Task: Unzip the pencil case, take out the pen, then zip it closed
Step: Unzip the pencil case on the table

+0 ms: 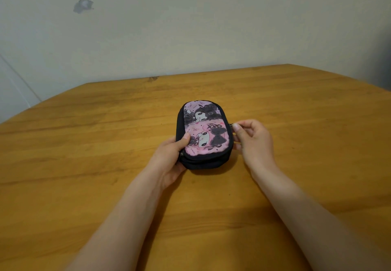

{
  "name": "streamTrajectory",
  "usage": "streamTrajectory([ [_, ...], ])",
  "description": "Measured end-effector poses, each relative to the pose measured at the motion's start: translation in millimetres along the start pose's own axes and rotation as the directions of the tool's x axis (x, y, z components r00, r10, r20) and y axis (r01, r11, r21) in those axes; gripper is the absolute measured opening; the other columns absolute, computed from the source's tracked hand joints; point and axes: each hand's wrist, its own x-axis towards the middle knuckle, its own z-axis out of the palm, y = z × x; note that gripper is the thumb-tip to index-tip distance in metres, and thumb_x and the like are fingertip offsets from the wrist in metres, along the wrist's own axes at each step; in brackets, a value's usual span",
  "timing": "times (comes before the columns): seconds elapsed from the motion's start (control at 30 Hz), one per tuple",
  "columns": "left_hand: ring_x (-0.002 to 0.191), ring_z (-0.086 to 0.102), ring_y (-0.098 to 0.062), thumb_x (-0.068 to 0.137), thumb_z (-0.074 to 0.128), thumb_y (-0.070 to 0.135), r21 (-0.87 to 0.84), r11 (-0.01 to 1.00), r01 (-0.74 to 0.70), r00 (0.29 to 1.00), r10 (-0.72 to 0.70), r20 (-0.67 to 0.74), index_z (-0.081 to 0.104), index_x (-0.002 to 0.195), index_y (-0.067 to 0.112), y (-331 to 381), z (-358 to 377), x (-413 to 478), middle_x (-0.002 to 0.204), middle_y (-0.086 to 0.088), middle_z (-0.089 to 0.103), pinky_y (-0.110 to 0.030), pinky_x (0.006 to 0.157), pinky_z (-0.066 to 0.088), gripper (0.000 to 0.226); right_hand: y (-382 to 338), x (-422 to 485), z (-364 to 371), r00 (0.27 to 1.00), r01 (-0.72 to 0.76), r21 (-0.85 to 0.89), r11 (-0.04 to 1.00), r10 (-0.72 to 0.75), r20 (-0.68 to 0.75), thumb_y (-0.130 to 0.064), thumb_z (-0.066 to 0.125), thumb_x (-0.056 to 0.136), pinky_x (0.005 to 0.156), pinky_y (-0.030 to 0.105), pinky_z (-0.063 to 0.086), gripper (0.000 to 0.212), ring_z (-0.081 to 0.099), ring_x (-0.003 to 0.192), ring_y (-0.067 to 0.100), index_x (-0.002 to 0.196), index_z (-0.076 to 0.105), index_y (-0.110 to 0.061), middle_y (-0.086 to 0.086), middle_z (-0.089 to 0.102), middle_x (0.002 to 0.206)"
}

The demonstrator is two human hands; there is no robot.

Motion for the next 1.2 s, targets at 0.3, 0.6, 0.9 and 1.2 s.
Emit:
streamTrajectory([
  [0.3, 0.09, 0.073, -0.03, 0.092, 0.053, 0.047, -0.301, 0.953, -0.043, 0.999, 0.032, -0.042, 0.061, 0.111, -0.003, 4, -3, 1, 0.104, -0.022, 0.072, -0.037, 0.066, 0.061, 0.053, 0, -5, 3, 0.998, 0.056, -0.064, 0.996, -0.055, 0.025, -0.02, 0.065, 0.091, 0.056, 0.03, 0.059, 0.007, 0.074, 0.067, 0.009, 0.085, 0.064, -0.024, 0.001, 0.074, 0.082],
  [0.6, 0.099, 0.07, -0.027, 0.069, 0.075, 0.033, -0.365, 0.92, -0.142, 0.99, 0.14, -0.031, 0.066, 0.1, -0.001, -1, 9, -1, 0.093, -0.016, 0.076, -0.035, 0.082, 0.059, 0.047, 0, -18, 11, 0.989, 0.031, -0.031, 0.999, -0.026, 0.147, -0.021, 0.072, 0.084, 0.082, 0.049, 0.059, 0.004, 0.075, 0.076, 0.012, 0.081, 0.07, -0.024, -0.011, 0.077, 0.078],
  [0.9, 0.088, 0.073, -0.03, 0.084, 0.069, 0.008, -0.269, 0.956, -0.121, 0.989, 0.094, -0.11, 0.065, 0.105, -0.005, -11, 12, 0, 0.096, -0.022, 0.073, -0.031, 0.067, 0.061, 0.025, 1, -24, 15, 0.972, 0.048, -0.076, 0.996, -0.029, 0.232, -0.021, 0.074, 0.082, 0.081, 0.045, 0.06, 0.004, 0.075, 0.075, 0.012, 0.08, 0.073, -0.025, -0.006, 0.077, 0.075],
  [1.2, 0.077, 0.074, -0.026, 0.087, 0.061, -0.005, -0.243, 0.951, -0.192, 0.973, 0.152, -0.177, 0.063, 0.094, -0.002, -8, 11, 1, 0.078, -0.013, 0.076, -0.034, 0.064, 0.061, 0.008, 3, -18, 14, 0.983, 0.022, -0.123, 0.992, 0.001, 0.186, -0.02, 0.075, 0.082, 0.078, 0.044, 0.061, 0.007, 0.075, 0.072, 0.013, 0.078, 0.073, -0.025, -0.006, 0.077, 0.072],
])
